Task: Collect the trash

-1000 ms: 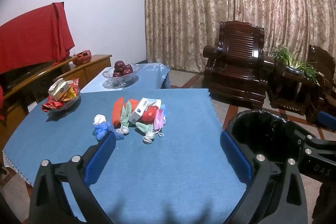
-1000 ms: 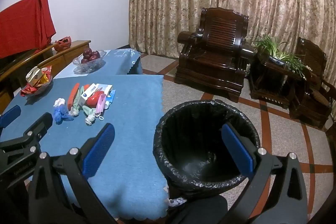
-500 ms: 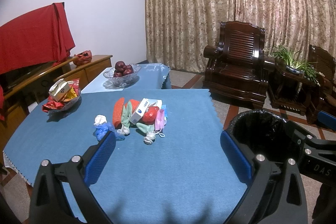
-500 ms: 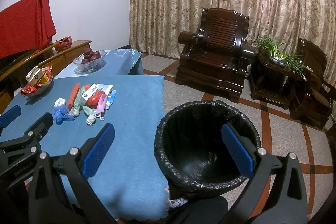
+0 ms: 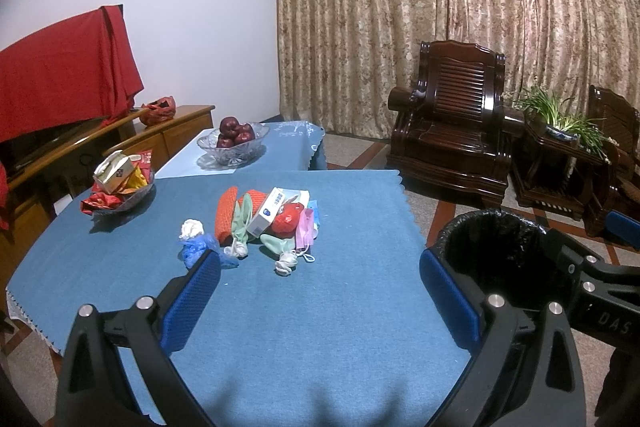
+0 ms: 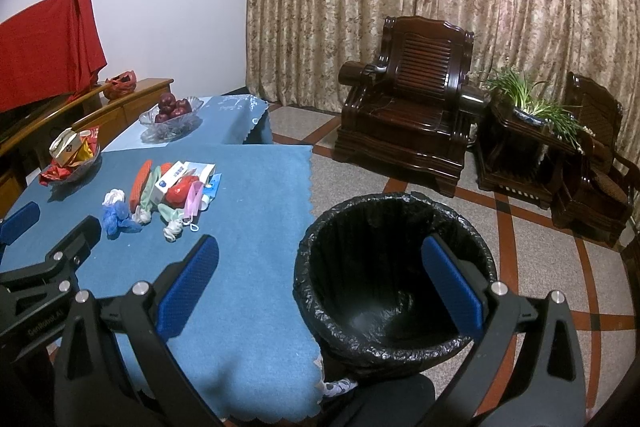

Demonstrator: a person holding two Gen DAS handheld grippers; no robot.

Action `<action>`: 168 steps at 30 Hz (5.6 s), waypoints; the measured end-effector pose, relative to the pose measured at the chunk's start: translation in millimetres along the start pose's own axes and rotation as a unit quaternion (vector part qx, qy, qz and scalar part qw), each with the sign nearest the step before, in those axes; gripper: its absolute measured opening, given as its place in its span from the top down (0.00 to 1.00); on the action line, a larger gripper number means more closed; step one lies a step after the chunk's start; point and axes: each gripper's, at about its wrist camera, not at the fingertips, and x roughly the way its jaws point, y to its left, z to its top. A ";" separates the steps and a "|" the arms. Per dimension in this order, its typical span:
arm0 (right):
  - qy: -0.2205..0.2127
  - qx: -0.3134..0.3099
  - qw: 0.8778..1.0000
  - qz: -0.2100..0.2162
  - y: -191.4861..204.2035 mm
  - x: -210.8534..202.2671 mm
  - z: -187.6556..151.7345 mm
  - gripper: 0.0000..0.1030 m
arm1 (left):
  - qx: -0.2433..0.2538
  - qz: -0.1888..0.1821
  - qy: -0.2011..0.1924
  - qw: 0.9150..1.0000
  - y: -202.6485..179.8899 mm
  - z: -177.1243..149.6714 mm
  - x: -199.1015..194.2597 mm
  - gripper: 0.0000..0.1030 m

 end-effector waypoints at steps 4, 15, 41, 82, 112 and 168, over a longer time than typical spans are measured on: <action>0.001 0.000 1.000 0.000 -0.1 -0.1 0.1 0.05 | 0.000 0.000 0.000 1.000 -0.3 0.3 -0.1 0.06; 0.000 0.001 1.000 0.000 -0.5 0.1 0.3 0.05 | 0.000 0.000 0.000 1.000 -0.5 -0.2 -0.1 0.06; 0.005 -0.002 1.000 0.003 8.9 11.5 0.4 0.05 | -0.004 0.000 0.010 1.000 20.0 -18.7 7.7 0.06; 0.113 -0.089 0.985 0.095 217.9 300.8 1.6 0.24 | -0.050 0.122 0.122 0.984 211.2 -57.0 250.1 0.15; 0.156 -0.088 0.969 0.173 221.0 348.6 6.1 0.97 | -0.055 0.053 0.097 0.992 198.3 -51.2 250.6 0.93; 0.091 0.085 0.985 -0.117 -158.5 161.1 -59.8 0.09 | 0.104 -0.258 0.071 0.958 -146.6 -19.0 174.0 0.21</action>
